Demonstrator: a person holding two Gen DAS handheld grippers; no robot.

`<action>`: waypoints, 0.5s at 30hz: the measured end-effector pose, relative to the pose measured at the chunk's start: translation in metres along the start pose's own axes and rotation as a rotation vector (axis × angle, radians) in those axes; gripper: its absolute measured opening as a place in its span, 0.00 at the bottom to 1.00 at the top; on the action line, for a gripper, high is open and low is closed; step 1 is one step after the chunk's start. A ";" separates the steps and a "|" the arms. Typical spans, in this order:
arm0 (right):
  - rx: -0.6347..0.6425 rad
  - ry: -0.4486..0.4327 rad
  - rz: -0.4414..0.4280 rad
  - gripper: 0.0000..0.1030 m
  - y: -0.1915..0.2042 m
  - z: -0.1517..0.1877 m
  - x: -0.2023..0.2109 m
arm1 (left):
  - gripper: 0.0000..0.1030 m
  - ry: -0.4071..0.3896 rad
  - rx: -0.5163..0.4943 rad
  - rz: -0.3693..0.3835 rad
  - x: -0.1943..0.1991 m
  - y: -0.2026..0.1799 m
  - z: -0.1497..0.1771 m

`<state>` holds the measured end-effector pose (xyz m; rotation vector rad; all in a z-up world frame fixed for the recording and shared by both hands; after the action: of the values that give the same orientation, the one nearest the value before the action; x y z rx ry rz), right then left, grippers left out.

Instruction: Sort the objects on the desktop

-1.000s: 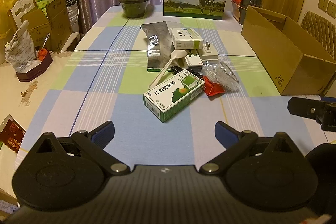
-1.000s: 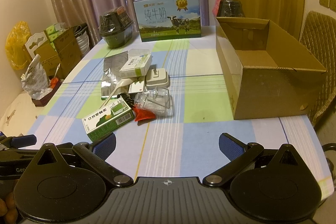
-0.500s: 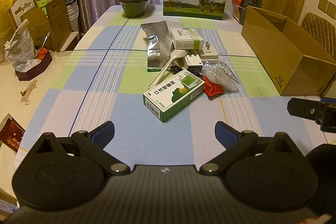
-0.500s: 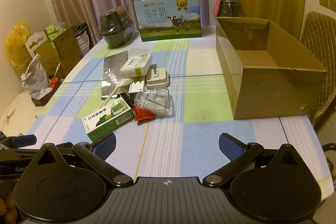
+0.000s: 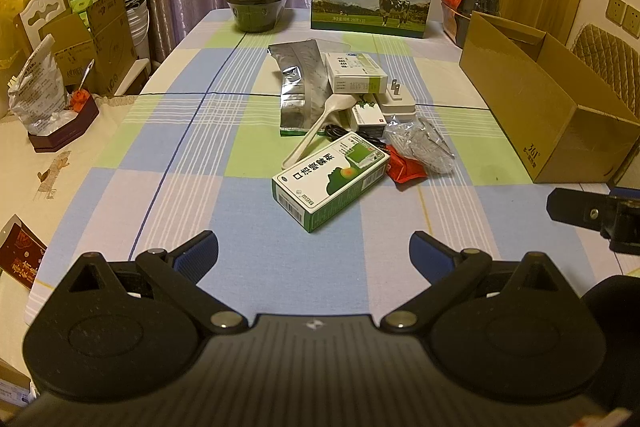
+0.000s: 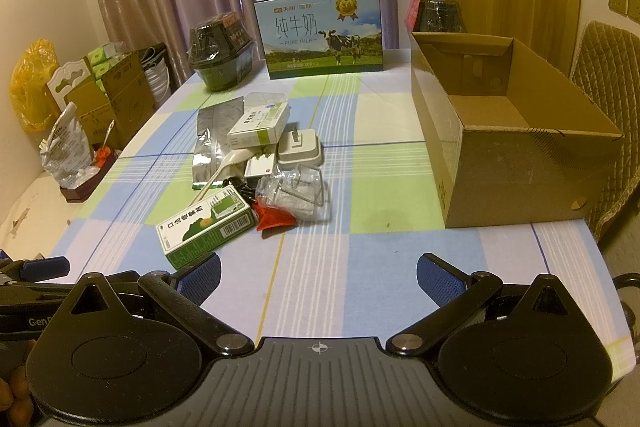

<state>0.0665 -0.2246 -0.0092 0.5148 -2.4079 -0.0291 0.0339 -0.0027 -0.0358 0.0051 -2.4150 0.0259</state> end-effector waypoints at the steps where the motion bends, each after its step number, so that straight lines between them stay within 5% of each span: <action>1: 0.000 0.000 0.000 0.98 0.000 0.000 0.000 | 0.97 0.000 0.000 0.000 0.000 0.000 0.000; 15: 0.001 0.000 0.000 0.98 0.000 0.001 0.000 | 0.97 0.001 0.004 -0.002 0.000 -0.001 0.000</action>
<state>0.0660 -0.2250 -0.0097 0.5151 -2.4077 -0.0285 0.0337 -0.0036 -0.0358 0.0095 -2.4141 0.0298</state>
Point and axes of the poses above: each gripper's, at about its wrist camera, not at the fingertips, and x roughly against the way its jaws point, y to its left, z to its underside, the point moved 5 cm from there along -x, roughly the way its jaws point, and after that the axes turned 4 degrees about -y, right-handed, at the moved point
